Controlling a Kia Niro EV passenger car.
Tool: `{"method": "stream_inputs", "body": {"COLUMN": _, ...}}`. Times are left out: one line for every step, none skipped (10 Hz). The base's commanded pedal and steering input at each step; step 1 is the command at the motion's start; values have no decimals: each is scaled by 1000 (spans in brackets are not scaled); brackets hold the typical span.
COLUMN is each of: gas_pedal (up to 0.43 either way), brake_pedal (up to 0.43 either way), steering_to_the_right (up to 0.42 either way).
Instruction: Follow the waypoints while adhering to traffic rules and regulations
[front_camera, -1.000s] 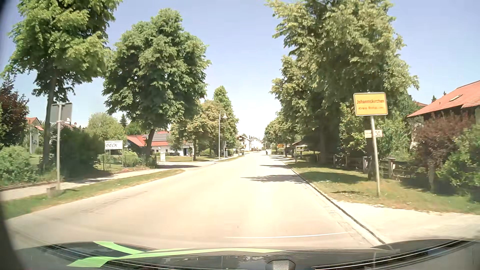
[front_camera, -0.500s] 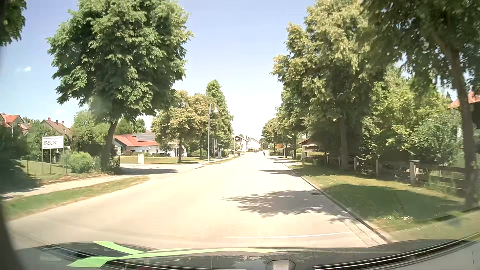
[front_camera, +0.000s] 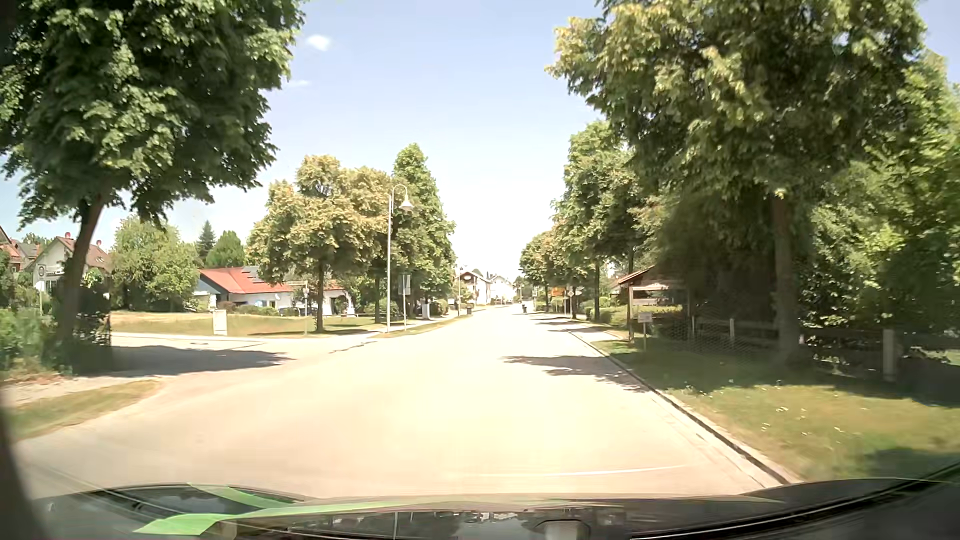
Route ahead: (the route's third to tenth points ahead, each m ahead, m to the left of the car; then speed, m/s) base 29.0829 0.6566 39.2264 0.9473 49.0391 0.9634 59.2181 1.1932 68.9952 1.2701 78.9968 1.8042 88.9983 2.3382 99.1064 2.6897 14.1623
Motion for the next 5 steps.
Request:
{"method": "stream_inputs", "body": {"gas_pedal": 189, "brake_pedal": 0, "steering_to_the_right": 1}}
{"method": "stream_inputs", "body": {"gas_pedal": 189, "brake_pedal": 0, "steering_to_the_right": 1}}
{"method": "stream_inputs", "body": {"gas_pedal": 189, "brake_pedal": 0, "steering_to_the_right": 1}}
{"method": "stream_inputs", "body": {"gas_pedal": 189, "brake_pedal": 0, "steering_to_the_right": 1}}
{"method": "stream_inputs", "body": {"gas_pedal": 189, "brake_pedal": 0, "steering_to_the_right": 1}}
